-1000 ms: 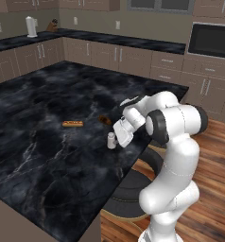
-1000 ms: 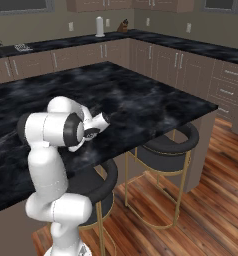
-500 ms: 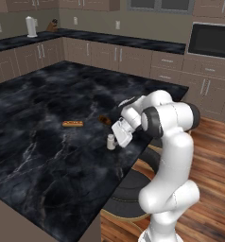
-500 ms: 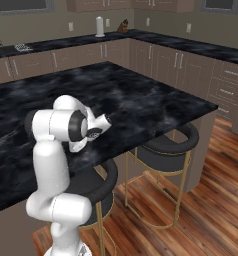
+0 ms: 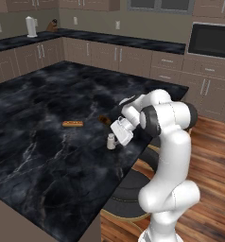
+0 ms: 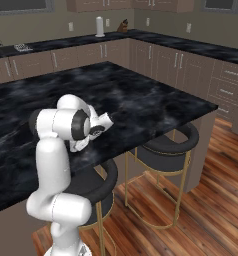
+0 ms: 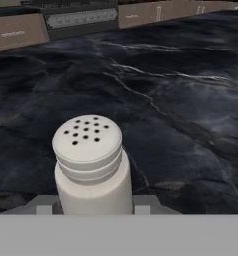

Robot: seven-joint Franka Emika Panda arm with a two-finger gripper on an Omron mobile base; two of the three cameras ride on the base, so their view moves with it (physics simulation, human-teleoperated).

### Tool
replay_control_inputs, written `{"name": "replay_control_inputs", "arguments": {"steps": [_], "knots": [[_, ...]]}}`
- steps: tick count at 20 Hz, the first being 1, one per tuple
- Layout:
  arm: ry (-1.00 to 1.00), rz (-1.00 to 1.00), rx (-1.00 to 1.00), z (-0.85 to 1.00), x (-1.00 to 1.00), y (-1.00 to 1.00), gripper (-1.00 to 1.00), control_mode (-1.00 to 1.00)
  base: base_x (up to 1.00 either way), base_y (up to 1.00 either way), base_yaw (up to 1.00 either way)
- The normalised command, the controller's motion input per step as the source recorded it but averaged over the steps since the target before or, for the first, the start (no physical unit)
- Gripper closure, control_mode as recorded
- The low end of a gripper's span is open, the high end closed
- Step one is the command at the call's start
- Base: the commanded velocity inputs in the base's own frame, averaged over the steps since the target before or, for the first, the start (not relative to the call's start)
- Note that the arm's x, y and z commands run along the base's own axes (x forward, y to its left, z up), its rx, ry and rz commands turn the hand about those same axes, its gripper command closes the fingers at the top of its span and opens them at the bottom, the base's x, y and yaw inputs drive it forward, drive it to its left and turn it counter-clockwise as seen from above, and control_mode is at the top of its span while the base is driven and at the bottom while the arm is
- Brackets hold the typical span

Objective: Move the shaker and condiment bottle from the cabinet to the dining counter.

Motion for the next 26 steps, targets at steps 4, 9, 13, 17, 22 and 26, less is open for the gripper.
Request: {"name": "replay_control_inputs", "arguments": {"steps": [4, 9, 13, 17, 22, 26], "knots": [[-0.01, 0.05, 0.05, -0.08, -0.02, -0.21, -1.00, -1.00, 0.00, 0.00, 0.00], [-0.01, 0.04, 0.02, -0.01, -0.04, -0.23, -1.00, -1.00, 0.00, 0.00, 0.00], [0.00, 0.07, 0.04, 0.00, -0.02, -0.25, -1.00, -1.00, 0.00, 0.00, 0.00], [0.00, 0.01, 0.01, 0.08, -0.05, -0.25, -1.00, -1.00, 0.00, 0.00, 0.00], [0.00, -0.16, -0.03, 0.37, -0.34, -0.03, -1.00, -1.00, 0.00, 0.00, 0.00], [0.01, -0.28, -0.09, 0.48, -0.31, 0.00, -1.00, -1.00, 0.00, 0.00, 0.00]]}}
